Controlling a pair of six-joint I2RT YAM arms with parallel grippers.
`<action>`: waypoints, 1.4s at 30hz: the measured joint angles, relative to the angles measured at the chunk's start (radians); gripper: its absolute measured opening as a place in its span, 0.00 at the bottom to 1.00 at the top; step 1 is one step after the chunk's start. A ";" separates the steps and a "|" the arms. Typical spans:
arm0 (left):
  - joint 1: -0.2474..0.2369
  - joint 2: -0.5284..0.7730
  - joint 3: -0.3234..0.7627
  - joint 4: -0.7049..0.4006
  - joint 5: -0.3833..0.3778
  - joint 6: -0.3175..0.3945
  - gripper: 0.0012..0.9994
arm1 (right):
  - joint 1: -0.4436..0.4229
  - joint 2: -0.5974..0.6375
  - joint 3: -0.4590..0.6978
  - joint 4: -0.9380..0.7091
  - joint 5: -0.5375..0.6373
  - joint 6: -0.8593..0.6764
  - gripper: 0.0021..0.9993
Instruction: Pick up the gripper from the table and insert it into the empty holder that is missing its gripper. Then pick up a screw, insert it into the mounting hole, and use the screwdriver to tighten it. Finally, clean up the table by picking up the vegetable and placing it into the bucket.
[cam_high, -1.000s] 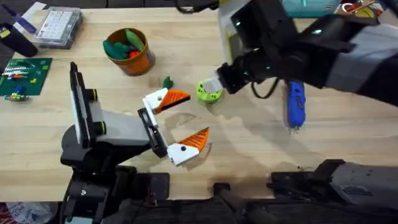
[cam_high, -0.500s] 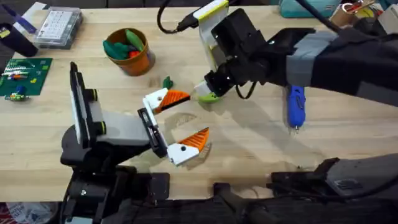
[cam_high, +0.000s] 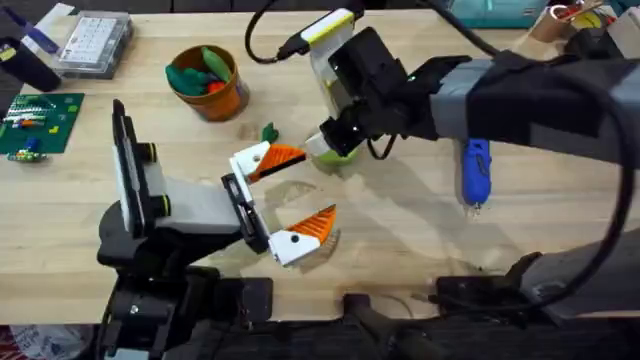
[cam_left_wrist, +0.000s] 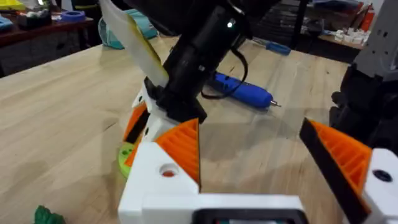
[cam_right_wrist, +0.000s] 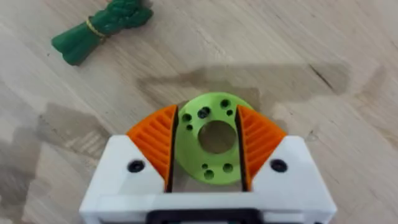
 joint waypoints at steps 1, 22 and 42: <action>0.000 0.000 0.000 0.000 0.000 0.000 0.99 | 0.000 0.006 0.000 0.005 0.000 0.000 0.51; 0.000 0.000 0.000 0.000 0.000 0.000 0.99 | 0.048 0.017 0.000 0.030 0.000 -0.012 0.39; 0.000 0.000 0.000 0.000 0.000 0.000 0.99 | 0.046 0.040 0.000 0.038 0.036 -0.028 0.36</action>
